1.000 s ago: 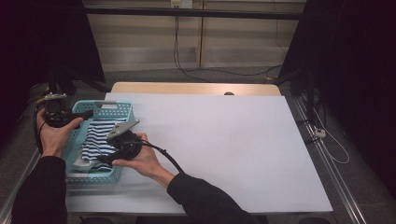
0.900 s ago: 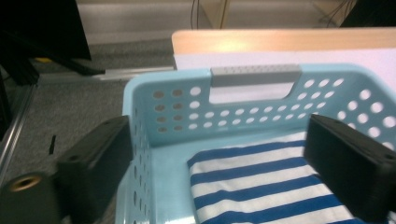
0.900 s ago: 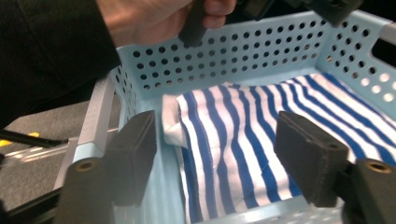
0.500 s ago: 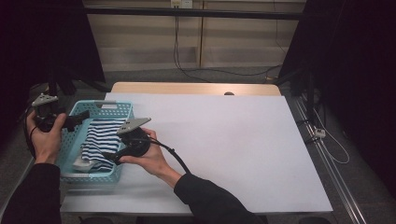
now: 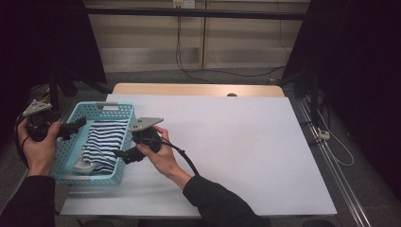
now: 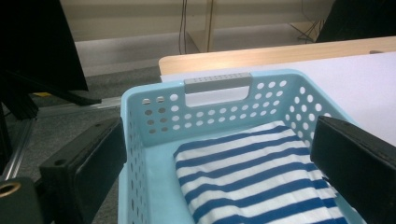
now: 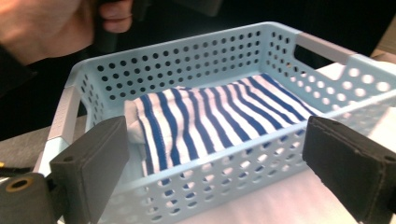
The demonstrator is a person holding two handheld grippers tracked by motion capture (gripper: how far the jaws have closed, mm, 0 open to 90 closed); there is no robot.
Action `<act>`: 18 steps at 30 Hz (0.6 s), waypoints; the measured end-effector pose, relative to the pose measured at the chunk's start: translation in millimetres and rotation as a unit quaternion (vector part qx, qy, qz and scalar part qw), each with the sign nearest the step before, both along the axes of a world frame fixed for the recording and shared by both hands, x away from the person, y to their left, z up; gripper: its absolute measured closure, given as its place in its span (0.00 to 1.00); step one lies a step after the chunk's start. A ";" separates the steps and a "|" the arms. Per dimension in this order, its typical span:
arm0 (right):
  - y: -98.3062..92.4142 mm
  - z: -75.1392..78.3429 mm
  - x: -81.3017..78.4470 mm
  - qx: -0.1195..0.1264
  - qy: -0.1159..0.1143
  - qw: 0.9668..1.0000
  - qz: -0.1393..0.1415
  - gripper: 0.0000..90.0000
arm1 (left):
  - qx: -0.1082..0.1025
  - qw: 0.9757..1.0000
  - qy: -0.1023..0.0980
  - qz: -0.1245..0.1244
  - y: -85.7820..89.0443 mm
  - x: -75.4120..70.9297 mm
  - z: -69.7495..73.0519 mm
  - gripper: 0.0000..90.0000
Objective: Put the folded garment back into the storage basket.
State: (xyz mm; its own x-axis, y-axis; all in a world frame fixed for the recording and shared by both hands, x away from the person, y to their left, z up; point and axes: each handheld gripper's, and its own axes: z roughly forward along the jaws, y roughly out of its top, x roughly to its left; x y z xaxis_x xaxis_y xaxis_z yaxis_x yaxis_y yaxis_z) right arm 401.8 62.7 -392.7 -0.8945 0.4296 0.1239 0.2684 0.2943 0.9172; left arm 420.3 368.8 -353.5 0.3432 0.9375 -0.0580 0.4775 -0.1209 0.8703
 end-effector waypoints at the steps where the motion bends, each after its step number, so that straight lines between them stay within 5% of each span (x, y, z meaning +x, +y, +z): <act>1: -2.1 0.2 -0.3 0.001 -0.002 1.000 -0.005 0.08 | -0.007 1.000 -0.001 0.002 -1.2 -3.1 0.5 0.04; 11: -22.7 -0.4 -3.4 0.007 -0.018 0.999 -0.036 0.06 | -0.037 0.999 -0.031 -0.006 -17.4 -23.4 4.4 0.05; 18: -38.3 -0.9 -5.8 0.016 -0.020 0.998 -0.053 0.06 | -0.031 0.998 -0.043 -0.021 -36.6 -38.6 8.1 0.05</act>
